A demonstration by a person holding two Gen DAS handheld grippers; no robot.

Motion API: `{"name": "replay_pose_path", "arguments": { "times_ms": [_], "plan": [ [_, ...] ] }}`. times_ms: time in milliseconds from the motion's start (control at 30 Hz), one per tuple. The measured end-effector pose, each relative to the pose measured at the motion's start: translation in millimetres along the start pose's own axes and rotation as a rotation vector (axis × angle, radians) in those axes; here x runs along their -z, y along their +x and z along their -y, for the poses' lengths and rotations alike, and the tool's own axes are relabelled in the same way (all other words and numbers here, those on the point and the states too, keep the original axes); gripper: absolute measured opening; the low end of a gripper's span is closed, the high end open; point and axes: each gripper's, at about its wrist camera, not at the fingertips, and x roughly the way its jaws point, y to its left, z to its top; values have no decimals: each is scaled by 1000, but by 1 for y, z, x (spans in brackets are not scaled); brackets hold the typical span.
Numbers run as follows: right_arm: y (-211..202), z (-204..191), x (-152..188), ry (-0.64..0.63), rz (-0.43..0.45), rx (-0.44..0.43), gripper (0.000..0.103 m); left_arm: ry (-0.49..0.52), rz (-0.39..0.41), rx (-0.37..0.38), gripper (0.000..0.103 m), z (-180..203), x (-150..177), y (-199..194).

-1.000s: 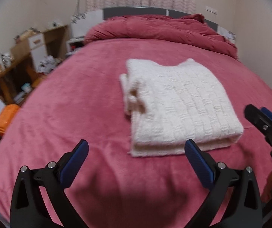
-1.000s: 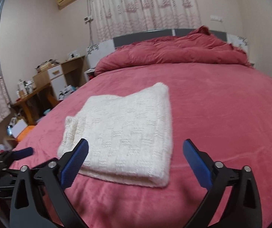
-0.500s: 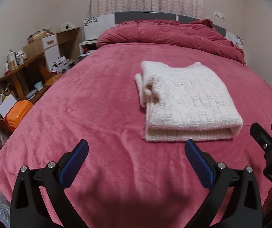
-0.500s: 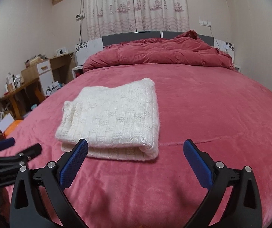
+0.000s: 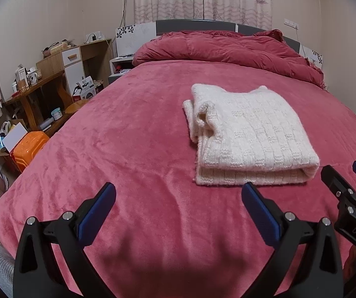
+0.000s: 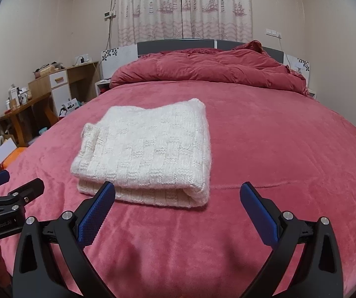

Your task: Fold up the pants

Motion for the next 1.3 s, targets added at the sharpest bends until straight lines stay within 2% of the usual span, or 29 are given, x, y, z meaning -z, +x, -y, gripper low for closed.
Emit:
{"name": "replay_pose_path", "arguments": {
  "times_ms": [1300],
  "plan": [
    [3, 2, -2, -6, -8, -22, 100, -9, -27, 1, 101, 2, 5, 5]
  ]
}}
